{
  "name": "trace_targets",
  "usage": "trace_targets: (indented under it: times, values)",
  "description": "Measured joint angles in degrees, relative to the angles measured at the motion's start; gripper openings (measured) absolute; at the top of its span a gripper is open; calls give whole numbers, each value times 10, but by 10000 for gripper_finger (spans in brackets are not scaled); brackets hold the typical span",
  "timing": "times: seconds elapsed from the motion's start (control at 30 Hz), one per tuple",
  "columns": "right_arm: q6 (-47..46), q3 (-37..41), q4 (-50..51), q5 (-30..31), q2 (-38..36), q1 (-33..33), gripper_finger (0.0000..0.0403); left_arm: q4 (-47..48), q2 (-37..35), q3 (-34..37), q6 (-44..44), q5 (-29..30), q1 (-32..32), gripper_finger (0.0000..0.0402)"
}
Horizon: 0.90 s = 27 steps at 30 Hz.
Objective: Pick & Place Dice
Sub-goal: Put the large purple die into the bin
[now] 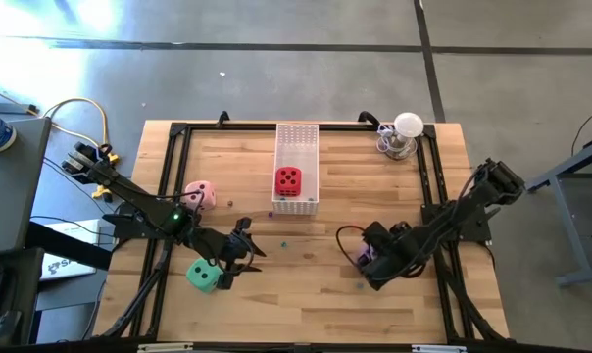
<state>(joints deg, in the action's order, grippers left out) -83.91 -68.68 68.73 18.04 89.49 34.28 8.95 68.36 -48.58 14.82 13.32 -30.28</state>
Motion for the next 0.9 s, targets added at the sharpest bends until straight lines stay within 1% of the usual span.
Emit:
trace_targets:
  times: [0.2,0.5,0.73,0.9]
  values:
    - [-2,20,-56,-3,0,3,400,0,0,0,-11,0,0,180]
    - [-5,51,-61,-17,0,2,400,1,0,0,-11,0,10,180]
    - [-5,52,-84,-17,0,2,400,1,0,0,-11,0,21,180]
    - [-5,52,-82,-15,0,2,400,1,0,0,-11,0,22,180]
